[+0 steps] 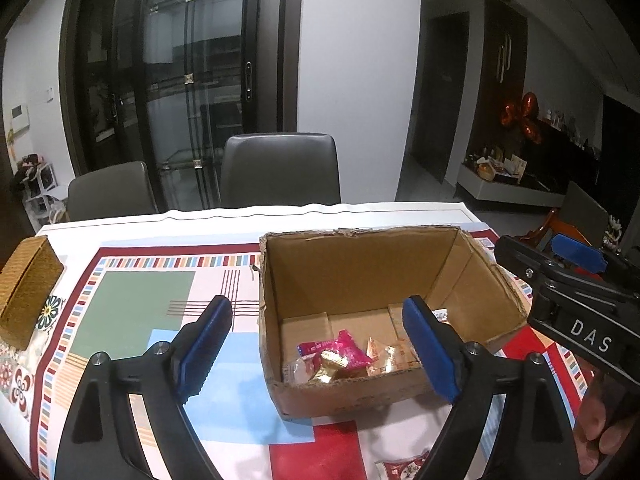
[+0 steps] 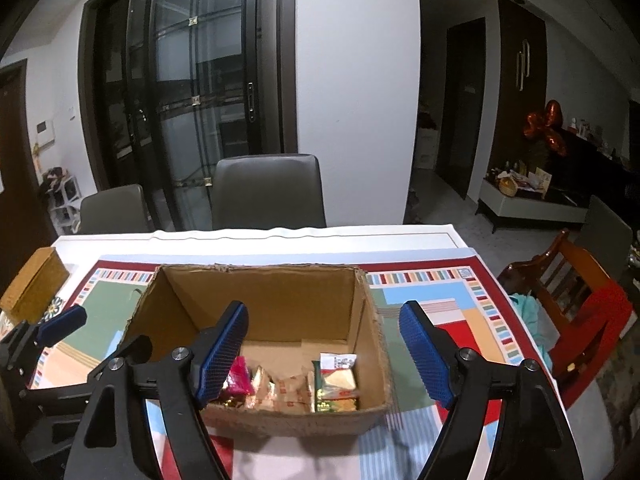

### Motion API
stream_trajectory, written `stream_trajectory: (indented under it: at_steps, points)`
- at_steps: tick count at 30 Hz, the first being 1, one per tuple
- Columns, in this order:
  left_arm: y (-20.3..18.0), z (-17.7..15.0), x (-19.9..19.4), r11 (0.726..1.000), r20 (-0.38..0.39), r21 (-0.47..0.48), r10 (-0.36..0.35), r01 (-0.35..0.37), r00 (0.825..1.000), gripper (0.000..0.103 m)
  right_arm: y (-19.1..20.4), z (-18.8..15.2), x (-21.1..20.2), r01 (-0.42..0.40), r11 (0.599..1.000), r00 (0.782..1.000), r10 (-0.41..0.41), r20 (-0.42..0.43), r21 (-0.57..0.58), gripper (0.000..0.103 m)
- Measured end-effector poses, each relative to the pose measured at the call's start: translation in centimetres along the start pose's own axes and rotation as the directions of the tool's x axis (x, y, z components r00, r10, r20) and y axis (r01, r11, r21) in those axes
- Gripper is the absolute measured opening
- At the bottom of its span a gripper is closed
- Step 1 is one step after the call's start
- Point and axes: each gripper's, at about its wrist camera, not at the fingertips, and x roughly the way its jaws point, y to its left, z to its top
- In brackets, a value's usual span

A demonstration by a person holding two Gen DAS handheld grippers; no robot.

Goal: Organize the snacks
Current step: 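Withdraw both tools from the box toward the red and green candies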

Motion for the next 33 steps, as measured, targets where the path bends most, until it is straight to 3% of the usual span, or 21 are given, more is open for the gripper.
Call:
stream_trajectory:
  at_steps: [19, 33]
  points:
    - [-3.1, -1.4, -3.0, 0.999, 0.025, 0.032, -0.029, 0.028, 0.999, 0.087, -3.5, -1.3, -3.1, 0.032, 0.999, 0.999, -0.032, 0.019, 0.018, 0.079]
    - [-4.9, -3.6, -4.1, 0.997, 0.016, 0.073, -0.034, 0.033, 0.999, 0.087, -4.6, -4.1, -4.0, 0.042, 0.999, 0.999, -0.042, -0.012, 0.009, 0.079]
